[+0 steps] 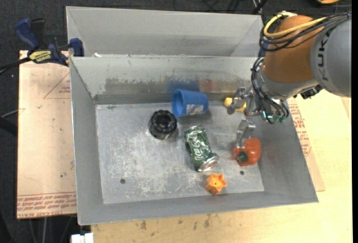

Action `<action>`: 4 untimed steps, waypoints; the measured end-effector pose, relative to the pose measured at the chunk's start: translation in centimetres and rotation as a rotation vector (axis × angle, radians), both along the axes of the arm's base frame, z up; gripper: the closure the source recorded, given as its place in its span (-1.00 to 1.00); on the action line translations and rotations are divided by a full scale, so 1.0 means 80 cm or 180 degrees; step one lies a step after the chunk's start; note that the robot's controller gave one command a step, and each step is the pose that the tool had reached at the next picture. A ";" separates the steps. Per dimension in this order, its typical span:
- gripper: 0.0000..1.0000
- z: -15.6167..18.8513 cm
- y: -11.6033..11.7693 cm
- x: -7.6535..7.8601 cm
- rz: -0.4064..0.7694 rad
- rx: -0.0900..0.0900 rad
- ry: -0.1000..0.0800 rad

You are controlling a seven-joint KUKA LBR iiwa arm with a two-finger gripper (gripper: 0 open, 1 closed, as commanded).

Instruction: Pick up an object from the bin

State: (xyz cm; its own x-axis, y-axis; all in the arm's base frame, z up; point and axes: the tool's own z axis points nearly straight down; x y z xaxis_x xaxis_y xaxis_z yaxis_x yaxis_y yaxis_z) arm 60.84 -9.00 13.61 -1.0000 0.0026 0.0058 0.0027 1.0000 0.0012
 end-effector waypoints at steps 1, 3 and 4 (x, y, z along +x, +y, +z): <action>-1.00 0.005 0.000 0.002 0.0004 -0.0003 -0.0023; 1.00 -0.077 -0.052 -0.087 0.0262 -0.0003 -0.0047; 1.00 -0.077 -0.052 -0.087 0.0262 -0.0003 -0.0047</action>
Offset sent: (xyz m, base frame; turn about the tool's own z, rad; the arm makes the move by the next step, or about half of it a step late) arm -0.0723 -0.0439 -0.0661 -0.0791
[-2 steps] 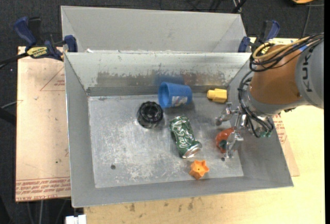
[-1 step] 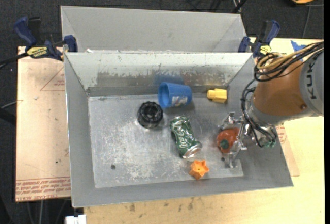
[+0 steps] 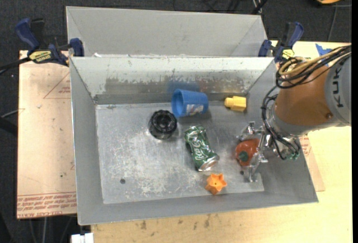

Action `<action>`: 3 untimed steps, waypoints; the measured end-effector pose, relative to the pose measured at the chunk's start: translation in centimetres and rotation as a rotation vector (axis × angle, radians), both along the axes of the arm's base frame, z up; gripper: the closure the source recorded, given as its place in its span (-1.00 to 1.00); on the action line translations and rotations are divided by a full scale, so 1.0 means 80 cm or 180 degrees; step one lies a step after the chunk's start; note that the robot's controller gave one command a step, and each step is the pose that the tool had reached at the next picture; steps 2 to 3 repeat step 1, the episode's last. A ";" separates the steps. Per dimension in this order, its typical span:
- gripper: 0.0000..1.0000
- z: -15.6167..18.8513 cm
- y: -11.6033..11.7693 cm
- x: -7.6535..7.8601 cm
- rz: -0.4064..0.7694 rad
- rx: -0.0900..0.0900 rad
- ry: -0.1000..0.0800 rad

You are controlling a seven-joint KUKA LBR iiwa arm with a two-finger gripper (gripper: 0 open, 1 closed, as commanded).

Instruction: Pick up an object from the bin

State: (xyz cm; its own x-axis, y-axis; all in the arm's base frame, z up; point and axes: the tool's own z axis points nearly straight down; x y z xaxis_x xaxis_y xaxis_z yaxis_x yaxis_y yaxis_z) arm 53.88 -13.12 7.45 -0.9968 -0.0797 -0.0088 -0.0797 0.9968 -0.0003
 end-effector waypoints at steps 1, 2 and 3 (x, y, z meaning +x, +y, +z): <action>1.00 0.181 0.004 0.000 0.0205 -0.0002 0.0015; 1.00 0.181 0.004 0.000 0.0205 -0.0002 0.0015; 1.00 0.181 0.004 0.000 0.0205 -0.0002 0.0015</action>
Offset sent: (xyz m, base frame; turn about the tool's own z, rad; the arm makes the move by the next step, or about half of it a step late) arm 0.0000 0.0000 0.0000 0.0000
